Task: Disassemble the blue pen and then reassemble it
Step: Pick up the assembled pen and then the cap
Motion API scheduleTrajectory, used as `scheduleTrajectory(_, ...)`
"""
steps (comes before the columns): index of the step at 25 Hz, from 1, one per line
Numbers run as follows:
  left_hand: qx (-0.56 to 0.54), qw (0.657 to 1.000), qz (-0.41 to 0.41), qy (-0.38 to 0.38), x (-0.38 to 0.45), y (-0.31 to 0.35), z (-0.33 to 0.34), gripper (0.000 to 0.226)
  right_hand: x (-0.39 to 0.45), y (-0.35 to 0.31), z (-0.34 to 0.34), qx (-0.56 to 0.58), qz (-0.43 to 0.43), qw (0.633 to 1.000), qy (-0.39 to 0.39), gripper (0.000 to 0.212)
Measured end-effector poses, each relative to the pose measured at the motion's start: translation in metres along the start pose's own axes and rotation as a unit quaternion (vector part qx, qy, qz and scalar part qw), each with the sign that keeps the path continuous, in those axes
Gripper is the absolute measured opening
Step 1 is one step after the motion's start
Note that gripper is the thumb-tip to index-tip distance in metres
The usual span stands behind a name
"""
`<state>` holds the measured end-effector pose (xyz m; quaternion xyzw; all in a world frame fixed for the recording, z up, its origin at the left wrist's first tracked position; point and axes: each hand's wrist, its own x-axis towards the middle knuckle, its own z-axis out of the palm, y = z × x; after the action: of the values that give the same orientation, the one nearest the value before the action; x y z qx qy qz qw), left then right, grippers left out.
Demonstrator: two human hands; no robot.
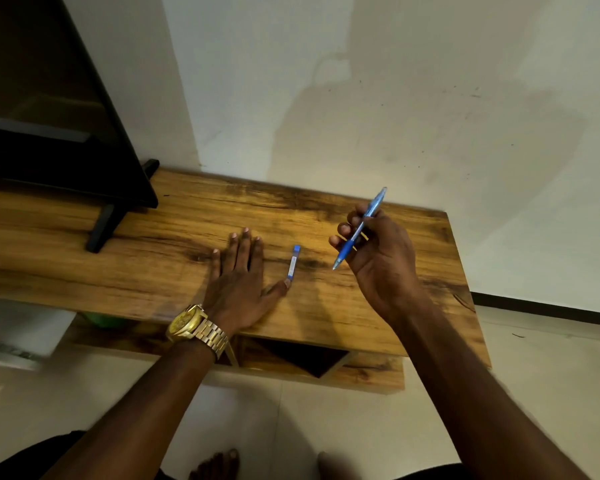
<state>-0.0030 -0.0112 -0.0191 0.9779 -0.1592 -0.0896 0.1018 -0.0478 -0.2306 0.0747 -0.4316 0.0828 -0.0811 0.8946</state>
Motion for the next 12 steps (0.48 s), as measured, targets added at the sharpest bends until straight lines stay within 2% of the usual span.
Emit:
scheduleTrajectory(2,0.006,1.000,-0.001,0.018,-0.003,0.003,0.003,0.102,-0.004,-0.007,0.005,0.118,0.019,0.992,-0.028,0.011)
scheduleTrajectory(4,0.012,0.999,-0.004,0.031,-0.006,0.003,0.005,0.100,-0.005,-0.012,0.008,0.189,0.030,0.980,-0.048,0.010)
scheduleTrajectory(5,0.016,0.999,-0.006,0.032,-0.006,0.003,0.005,0.099,-0.006,-0.014,0.009,0.209,0.037,0.976,-0.053,0.020)
scheduleTrajectory(8,0.027,0.999,-0.008,0.034,-0.005,0.005,0.007,0.099,-0.009,-0.014,0.005,0.229,0.063,0.971,-0.032,0.058)
scheduleTrajectory(12,0.042,0.998,-0.006,0.044,-0.007,0.006,0.008,0.098,-0.014,-0.011,0.006,0.224,0.084,0.971,-0.012,0.061)
